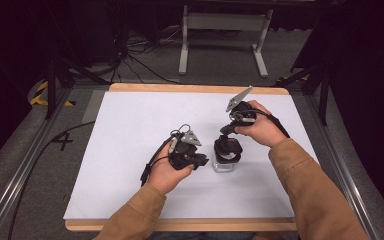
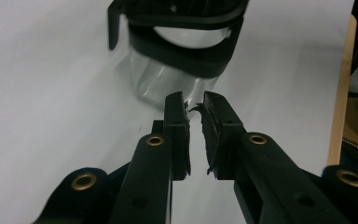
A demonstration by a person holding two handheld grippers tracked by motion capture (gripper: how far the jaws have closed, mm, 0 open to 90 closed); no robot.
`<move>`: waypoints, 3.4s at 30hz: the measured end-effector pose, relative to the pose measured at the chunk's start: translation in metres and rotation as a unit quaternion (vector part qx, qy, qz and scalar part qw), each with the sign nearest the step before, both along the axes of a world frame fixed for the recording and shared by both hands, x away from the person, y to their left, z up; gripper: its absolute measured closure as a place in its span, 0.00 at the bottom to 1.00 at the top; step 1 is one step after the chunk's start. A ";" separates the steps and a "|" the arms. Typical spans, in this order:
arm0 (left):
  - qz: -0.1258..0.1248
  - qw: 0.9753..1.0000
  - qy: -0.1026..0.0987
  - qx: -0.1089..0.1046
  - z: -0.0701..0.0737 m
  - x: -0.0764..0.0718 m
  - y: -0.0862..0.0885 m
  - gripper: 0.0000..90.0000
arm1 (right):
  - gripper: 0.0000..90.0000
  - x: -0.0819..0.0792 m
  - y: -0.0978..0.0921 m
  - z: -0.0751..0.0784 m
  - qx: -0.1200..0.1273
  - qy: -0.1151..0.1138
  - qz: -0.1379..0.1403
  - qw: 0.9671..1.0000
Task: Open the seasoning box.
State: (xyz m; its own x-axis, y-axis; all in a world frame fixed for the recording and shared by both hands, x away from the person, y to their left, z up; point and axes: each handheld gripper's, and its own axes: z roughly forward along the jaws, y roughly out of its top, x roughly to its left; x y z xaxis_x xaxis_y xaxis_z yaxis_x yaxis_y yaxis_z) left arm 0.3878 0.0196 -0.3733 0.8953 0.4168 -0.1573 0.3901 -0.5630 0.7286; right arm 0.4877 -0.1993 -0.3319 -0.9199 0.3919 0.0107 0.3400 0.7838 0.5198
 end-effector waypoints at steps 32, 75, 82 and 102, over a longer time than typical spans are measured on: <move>0.019 0.995 -0.042 -0.088 0.023 0.017 -0.023 0.90 | 1.00 -0.033 -0.069 -0.011 0.086 -0.038 -0.100 0.991; 0.081 0.984 0.009 -0.159 0.016 0.046 -0.017 0.87 | 1.00 -0.096 -0.066 -0.058 0.080 -0.018 -0.095 0.992; 0.080 0.985 -0.001 -0.150 0.019 0.039 -0.007 0.86 | 1.00 -0.099 -0.064 -0.061 0.081 -0.007 -0.085 0.993; 0.098 0.993 -0.057 -0.031 0.035 -0.023 0.095 0.66 | 0.64 -0.116 -0.126 -0.039 0.147 -0.070 -0.146 0.976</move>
